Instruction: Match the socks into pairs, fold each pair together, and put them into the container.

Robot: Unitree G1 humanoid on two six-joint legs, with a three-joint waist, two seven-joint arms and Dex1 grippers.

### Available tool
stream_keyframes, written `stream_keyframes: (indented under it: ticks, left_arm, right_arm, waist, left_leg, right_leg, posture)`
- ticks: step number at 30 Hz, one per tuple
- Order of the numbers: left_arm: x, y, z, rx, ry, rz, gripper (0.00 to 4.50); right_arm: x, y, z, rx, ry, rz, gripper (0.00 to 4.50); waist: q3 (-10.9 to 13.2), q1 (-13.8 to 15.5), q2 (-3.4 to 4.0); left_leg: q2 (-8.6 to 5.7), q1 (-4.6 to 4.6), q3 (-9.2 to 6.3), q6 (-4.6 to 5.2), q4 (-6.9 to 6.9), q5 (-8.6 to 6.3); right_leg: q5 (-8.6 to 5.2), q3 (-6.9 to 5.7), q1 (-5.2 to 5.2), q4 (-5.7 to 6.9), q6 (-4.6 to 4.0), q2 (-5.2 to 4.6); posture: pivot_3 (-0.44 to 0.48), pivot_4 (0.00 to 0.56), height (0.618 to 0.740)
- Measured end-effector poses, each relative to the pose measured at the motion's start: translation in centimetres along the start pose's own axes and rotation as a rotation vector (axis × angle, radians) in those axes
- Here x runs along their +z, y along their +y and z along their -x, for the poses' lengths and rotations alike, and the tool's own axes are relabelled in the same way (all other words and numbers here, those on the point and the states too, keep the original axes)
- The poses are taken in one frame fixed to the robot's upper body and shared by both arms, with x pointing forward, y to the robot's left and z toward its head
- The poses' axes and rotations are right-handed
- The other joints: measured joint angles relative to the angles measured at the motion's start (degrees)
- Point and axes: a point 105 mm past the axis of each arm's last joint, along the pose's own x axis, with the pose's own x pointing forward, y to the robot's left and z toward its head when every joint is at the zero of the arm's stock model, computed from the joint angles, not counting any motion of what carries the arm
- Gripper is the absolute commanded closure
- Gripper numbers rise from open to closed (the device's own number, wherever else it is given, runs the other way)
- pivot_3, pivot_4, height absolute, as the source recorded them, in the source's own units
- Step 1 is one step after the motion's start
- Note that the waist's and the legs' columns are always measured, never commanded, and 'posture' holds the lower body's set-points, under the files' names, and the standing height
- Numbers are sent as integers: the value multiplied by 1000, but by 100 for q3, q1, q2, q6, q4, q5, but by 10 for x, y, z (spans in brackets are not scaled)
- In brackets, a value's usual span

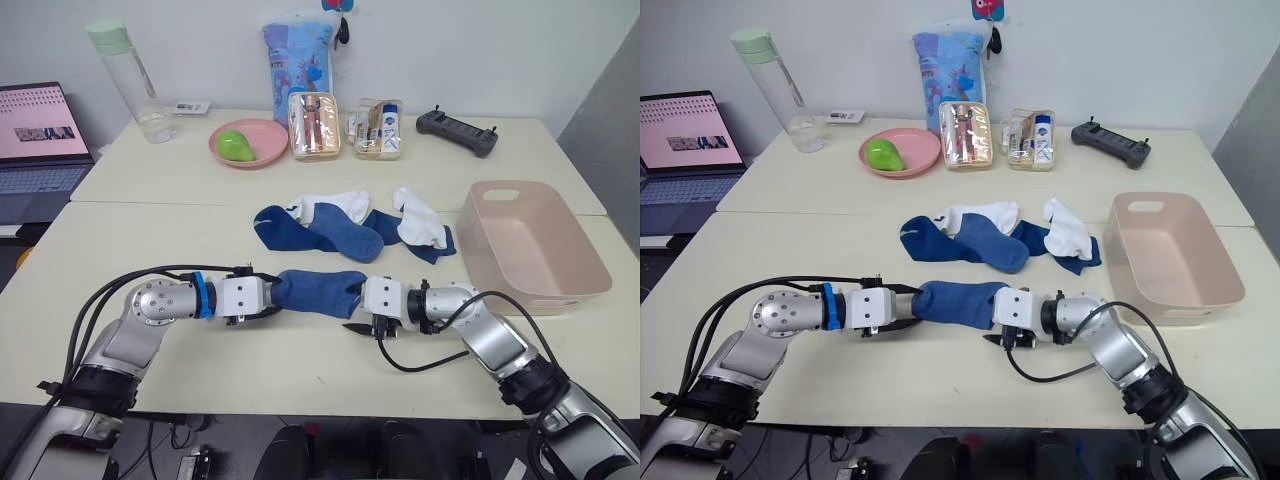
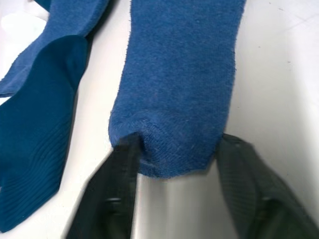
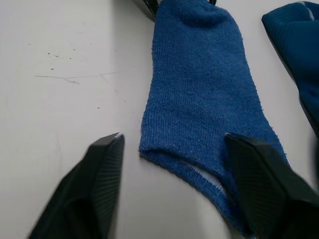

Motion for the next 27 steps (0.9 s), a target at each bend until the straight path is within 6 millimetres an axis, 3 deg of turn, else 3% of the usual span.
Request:
stream_keyframes:
  ticks: [4,6,13,18,27]
  left_arm:
    - [-1,1,-1,-24,8,-2,4500]
    - [-1,1,-1,-37,6,1,4500]
    - [29,-1,4,-121,-92,26,4500]
    - [58,-21,29,-315,-145,248,4500]
    - [69,-48,56,-578,-88,522,4500]
  right_arm:
    - [0,0,-2,22,6,-36,3895]
    - [0,-1,1,26,4,-61,4480]
    - [9,12,18,72,-28,-188,4480]
    - [27,33,47,90,-57,-363,4480]
    - [39,62,77,190,12,-690,4480]
  waist:
    - [0,-3,0]
    - [0,-2,0]
    - [1,-1,1]
    - [2,-19,2]
    - [4,-21,4]
  left_leg:
    - [1,-6,0,0,-2,0]
    - [1,-9,-1,0,-2,0]
    - [0,-24,-6,0,0,0]
    - [5,-23,-9,1,-3,-1]
    - [4,-11,-11,3,-3,1]
  right_leg:
    - [0,0,-6,-1,0,1]
    - [0,0,-7,-4,0,1]
    - [-1,-1,-12,-10,0,-1]
    - [-2,-2,-11,-10,1,0]
    - [-2,-3,-2,-6,0,6]
  posture:
    - [0,150,733]
    - [0,150,733]
    - [0,150,733]
    - [0,150,733]
    - [0,150,733]
